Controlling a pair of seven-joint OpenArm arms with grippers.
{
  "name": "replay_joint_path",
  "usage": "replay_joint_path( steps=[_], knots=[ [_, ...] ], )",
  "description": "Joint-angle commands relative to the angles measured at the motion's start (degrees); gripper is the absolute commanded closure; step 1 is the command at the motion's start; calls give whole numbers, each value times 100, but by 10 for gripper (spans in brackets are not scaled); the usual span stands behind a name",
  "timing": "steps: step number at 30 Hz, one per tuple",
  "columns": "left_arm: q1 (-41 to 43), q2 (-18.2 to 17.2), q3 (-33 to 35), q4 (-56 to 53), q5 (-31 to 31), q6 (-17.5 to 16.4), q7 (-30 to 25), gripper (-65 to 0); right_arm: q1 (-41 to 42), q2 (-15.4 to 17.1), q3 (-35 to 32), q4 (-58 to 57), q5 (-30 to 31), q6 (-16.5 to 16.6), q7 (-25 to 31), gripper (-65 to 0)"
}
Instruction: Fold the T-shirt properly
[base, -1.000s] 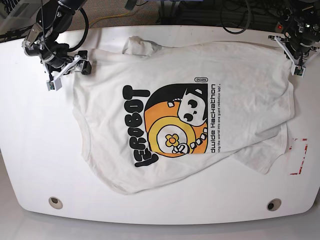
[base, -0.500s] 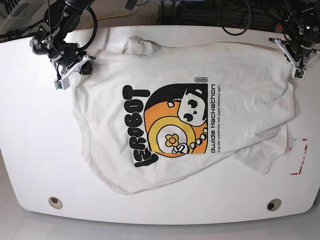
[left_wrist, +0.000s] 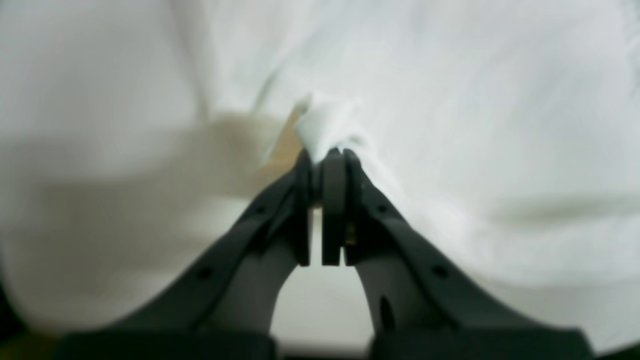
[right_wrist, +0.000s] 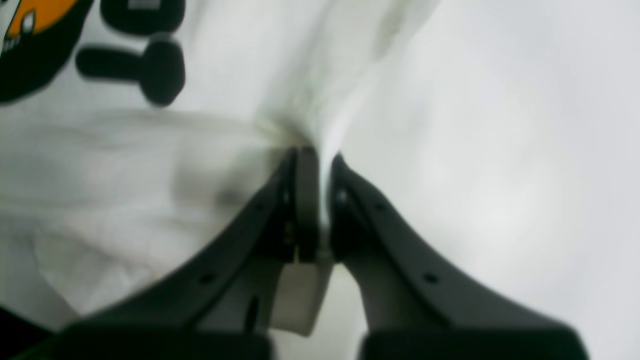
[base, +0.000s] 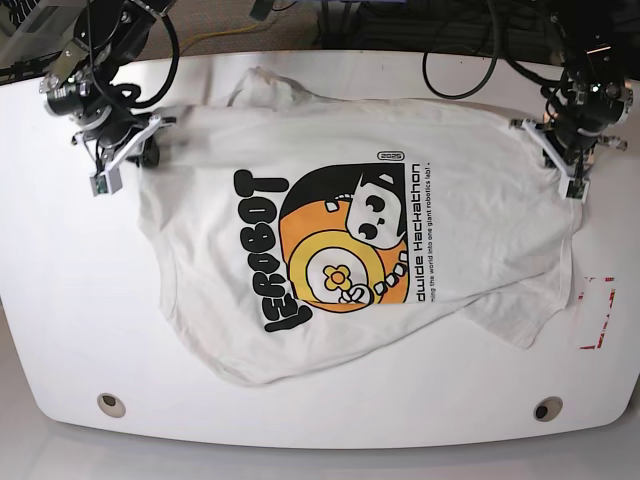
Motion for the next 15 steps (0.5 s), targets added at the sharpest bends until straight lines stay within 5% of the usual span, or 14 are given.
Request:
replay_joint_path(
  steps=[1,8,15],
  knots=[
    [-396,-112,207,104,80,297,-99,0,267,195,24,110,79,-28,132,0],
    [-1487,-209,1007,104,80,807,-90,0,1392,784,-249,-304,79,-2,132,0],
    [-2673,-297,1174,139,239,860,174,0,2728,1338,-679,-1218,71,-2,158,0]
  ],
)
